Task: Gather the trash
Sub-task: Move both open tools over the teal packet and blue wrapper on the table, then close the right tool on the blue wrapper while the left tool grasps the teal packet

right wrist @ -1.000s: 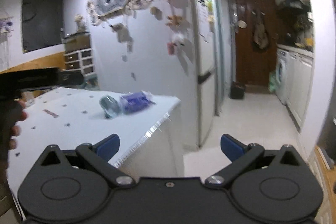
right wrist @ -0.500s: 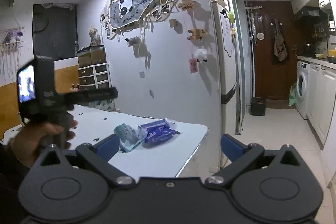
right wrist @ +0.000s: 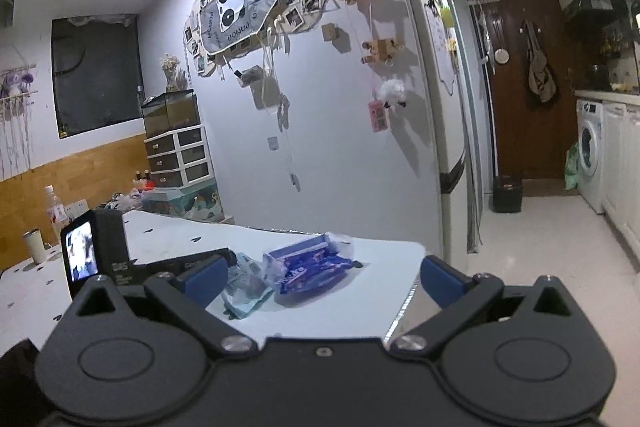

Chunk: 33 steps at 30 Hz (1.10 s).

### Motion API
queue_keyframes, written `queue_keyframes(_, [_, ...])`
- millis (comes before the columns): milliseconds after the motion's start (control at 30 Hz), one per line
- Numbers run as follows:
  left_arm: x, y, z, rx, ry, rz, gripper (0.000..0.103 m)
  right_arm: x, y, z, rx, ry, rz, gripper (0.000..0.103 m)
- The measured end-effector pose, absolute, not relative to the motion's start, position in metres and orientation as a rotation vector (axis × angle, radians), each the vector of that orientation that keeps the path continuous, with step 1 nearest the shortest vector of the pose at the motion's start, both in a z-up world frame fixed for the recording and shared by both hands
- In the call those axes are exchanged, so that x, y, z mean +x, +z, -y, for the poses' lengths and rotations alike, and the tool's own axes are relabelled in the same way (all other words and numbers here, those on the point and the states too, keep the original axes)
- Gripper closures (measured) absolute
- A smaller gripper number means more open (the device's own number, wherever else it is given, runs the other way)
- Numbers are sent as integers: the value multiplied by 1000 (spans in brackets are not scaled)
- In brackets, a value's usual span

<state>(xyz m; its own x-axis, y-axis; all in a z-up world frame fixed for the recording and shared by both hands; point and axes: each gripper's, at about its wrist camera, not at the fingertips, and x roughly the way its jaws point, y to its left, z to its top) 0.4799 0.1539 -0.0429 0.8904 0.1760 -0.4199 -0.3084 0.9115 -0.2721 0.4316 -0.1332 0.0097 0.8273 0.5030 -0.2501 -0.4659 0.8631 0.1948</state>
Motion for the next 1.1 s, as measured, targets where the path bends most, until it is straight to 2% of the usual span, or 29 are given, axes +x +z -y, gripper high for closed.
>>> queue_keyframes(300, [494,-57,-167,-309,183,-415,1,464,-2,78,46,506,-289,0])
queue_keyframes(433, [497,-58,-162,-251,170,-415,7,484,-4,58,71,497,-325,0])
queue_keyframes(500, [499,-58,-158,-226,162,-425,11,495,-4,50,126,498,-341,6])
queue_keyframes(667, [500,-59,-154,-208,128,-435,14,527,-9,28,217,480,-416,25])
queue_keyframes(767, [508,-66,-161,-260,94,-519,15,543,-15,11,207,472,-450,28])
queue_keyframes(833, [512,-71,-164,-282,93,-564,20,552,-19,-1,192,469,-467,28])
queue_keyframes(1000, [514,-73,-163,-268,91,-571,21,574,-25,-27,107,468,-507,29])
queue_keyframes(1100, [516,-73,-163,-269,96,-571,21,584,-28,-38,71,496,-533,32])
